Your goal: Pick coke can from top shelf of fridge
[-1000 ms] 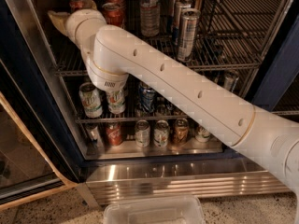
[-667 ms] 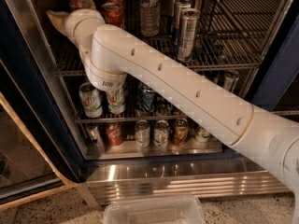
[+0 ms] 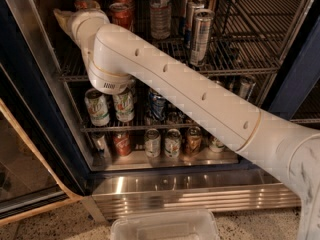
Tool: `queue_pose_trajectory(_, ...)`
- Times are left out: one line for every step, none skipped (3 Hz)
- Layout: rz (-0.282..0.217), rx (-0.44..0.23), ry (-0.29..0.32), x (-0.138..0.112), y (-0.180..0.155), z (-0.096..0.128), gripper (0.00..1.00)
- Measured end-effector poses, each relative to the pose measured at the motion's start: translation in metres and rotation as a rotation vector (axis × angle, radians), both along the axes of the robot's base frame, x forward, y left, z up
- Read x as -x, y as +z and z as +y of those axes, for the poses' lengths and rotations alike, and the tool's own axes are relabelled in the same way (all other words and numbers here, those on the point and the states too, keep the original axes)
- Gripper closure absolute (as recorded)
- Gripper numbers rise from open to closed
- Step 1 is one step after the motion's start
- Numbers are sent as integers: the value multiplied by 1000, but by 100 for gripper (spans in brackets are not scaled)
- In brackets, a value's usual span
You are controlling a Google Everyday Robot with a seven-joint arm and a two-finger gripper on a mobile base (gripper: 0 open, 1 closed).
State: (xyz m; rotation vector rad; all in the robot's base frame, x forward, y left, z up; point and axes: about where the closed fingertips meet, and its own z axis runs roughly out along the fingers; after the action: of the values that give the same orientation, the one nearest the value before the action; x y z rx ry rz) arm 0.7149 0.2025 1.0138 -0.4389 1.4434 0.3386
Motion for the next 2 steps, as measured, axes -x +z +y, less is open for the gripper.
queue_pose_trajectory(20,2,-19,-9,-5,1,45)
queue_pose_trajectory(21,2,-19,-9,-5,1,39)
